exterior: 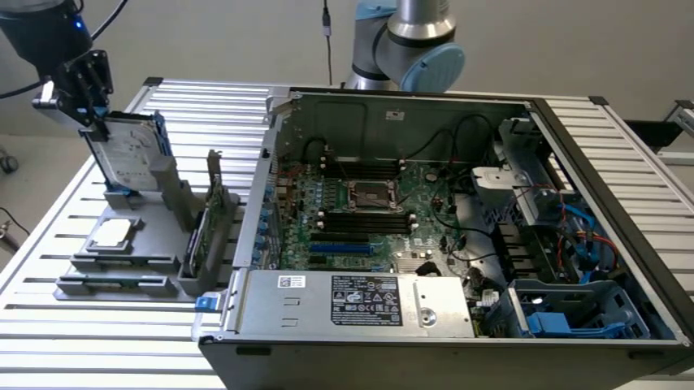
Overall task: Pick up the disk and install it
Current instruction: 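Pick up the disk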
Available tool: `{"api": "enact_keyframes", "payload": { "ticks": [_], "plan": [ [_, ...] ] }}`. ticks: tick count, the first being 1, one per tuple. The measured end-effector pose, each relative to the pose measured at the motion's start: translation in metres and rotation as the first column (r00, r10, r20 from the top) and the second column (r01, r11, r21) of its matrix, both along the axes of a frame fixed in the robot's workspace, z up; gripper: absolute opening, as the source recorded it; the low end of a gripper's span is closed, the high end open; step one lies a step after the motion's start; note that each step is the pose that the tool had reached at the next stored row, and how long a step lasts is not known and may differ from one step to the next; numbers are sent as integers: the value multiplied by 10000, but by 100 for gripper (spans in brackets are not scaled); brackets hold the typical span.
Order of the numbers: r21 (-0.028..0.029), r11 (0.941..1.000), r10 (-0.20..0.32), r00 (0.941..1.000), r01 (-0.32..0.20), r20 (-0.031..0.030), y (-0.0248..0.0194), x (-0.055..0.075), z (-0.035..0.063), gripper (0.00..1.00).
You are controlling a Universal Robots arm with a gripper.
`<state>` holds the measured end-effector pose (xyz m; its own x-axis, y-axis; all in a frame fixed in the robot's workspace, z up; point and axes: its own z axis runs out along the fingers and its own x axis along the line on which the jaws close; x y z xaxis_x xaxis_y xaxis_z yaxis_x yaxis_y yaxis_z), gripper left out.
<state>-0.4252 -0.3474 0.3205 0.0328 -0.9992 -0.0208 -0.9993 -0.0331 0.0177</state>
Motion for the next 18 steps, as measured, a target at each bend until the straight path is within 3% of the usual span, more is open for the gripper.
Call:
{"api": "enact_keyframes", "payload": {
  "ticks": [8, 12, 14, 15, 18],
  "plan": [
    [-1, 10000, 3, 9999, -3, 164, 0, -2, -21, 33],
    [1, 10000, 3, 9998, -3, 195, 0, -6, -35, 33],
    [-1, 10000, 2, 9998, -2, 200, 0, -7, -39, 35],
    [-2, 10000, 3, 9998, -3, 203, 0, -8, -42, 41],
    [-3, 10000, 4, 9998, -4, 211, 0, -9, -46, 41]
  ]
}}
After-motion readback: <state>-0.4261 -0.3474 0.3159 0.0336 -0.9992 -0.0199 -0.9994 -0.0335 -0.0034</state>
